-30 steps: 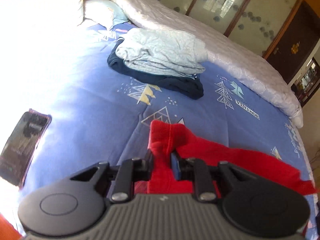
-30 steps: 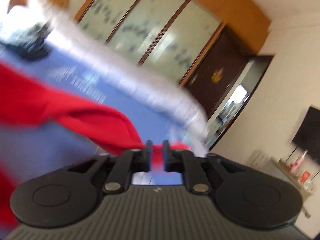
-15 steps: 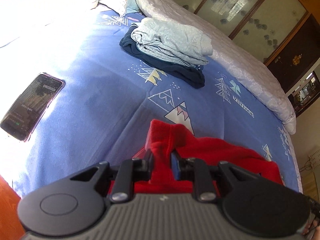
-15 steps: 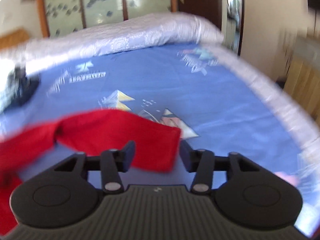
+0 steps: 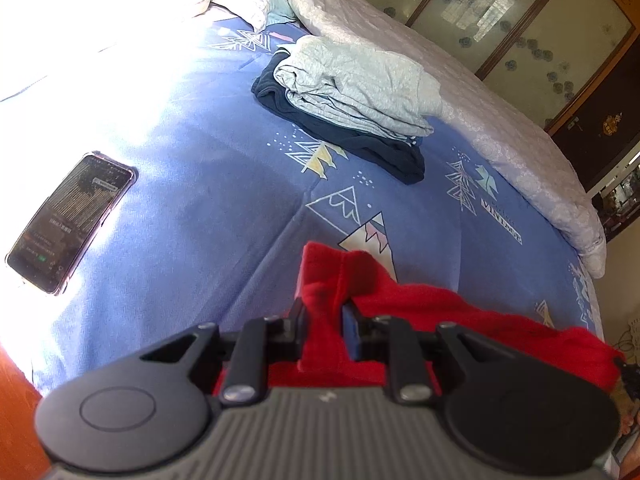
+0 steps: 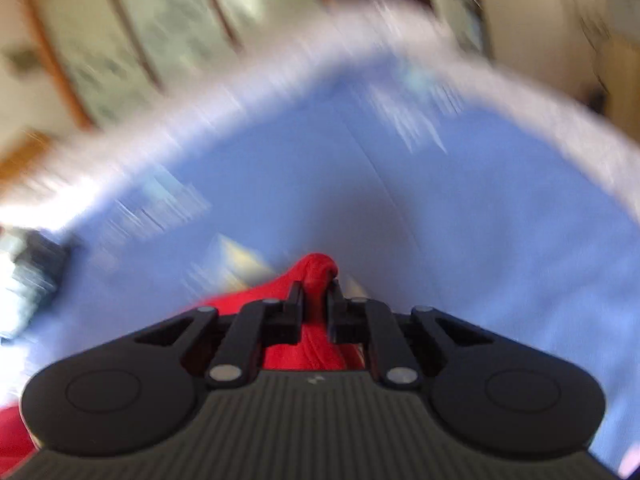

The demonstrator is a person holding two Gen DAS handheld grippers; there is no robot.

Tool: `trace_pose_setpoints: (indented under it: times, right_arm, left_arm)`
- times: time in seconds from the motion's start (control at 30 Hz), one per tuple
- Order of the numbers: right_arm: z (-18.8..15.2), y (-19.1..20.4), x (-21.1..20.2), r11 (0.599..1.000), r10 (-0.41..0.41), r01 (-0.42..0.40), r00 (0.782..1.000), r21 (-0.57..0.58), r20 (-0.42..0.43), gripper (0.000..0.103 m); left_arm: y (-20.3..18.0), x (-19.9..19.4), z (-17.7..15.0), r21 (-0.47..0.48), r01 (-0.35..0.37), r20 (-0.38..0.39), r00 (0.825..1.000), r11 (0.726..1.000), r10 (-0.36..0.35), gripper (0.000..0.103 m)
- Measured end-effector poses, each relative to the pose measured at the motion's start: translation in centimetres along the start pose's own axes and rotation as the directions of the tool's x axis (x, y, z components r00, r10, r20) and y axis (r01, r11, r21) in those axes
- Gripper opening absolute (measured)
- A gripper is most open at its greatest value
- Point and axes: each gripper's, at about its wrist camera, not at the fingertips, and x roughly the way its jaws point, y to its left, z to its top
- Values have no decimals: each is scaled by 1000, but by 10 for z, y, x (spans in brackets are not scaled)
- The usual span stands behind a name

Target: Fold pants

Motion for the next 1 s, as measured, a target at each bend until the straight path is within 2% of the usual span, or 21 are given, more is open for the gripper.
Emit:
trace_pose_setpoints:
  times: [0.03, 0.1, 0.13, 0.2, 0.27, 0.33, 0.37, 0.43, 0.53, 0.67, 0.73, 0.8, 0.87, 0.93, 0.97, 1.0]
  right_arm:
    - [7, 3, -23, 998, 54, -50, 996, -46, 73, 14]
    - [8, 1, -68, 980, 126, -95, 975, -173, 181, 19]
    - [4, -7, -87, 973, 135, -91, 970, -210, 205, 24]
    - [-13, -33, -111, 978, 70, -26, 976, -208, 207, 43]
    - [-37, -68, -120, 988, -64, 87, 984, -131, 168, 45]
    - [-63, -106, -124, 984, -176, 177, 981, -4, 78, 46]
    - [-74, -121, -128, 976, -207, 203, 977, 76, 48, 46]
    - [-89, -139, -135, 956, -216, 206, 976, 209, 26, 46]
    - [-90, -138, -129, 939, -207, 198, 978, 281, 3, 46]
    - [-67, -122, -97, 931, -151, 156, 988, 330, -42, 47]
    - [-57, -114, -76, 931, -92, 104, 995, 351, -50, 52]
    - [-51, -103, -51, 942, -45, 72, 995, 327, -90, 61]
    - [-48, -93, -31, 943, -54, 102, 986, 318, -155, 62]
    - [-46, -90, -11, 911, -74, 163, 968, 379, -239, 62]
    - [-45, -87, -7, 897, -82, 184, 963, 402, -257, 62]
    - [-43, -80, -9, 893, -124, 218, 960, 394, -250, 62]
  left_arm:
    - [1, -2, 1, -3, 0, 5, 1000, 1000, 0, 18]
    - [3, -4, -1, 2, -12, 16, 1000, 1000, 12, 18]
    - [5, -4, -3, 0, -16, 16, 1000, 1000, 16, 18]
    - [11, -1, -7, -14, -15, -1, 1000, 1000, 15, 18]
    - [16, 3, -12, -29, -17, -22, 1000, 999, 16, 18]
    - [19, 5, -15, -37, -24, -35, 999, 999, 23, 18]
    - [20, 4, -16, -39, -26, -35, 999, 999, 25, 18]
    - [22, 2, -16, -50, -16, -35, 999, 999, 14, 18]
    - [22, -4, -14, -54, -7, -24, 1000, 998, 5, 18]
    - [16, -9, -14, -43, -8, -9, 1000, 999, 7, 18]
    - [15, -8, -15, -43, -16, -12, 1000, 999, 15, 18]
    - [16, -8, -15, -50, -17, -16, 1000, 999, 16, 18]
    - [17, -8, -14, -58, -17, -22, 1000, 998, 15, 18]
    - [16, -9, -14, -60, -14, -22, 1000, 998, 12, 18]
    - [16, -9, -14, -58, -13, -21, 1000, 998, 12, 18]
    - [15, -10, -15, -54, -12, -19, 1000, 998, 11, 18]
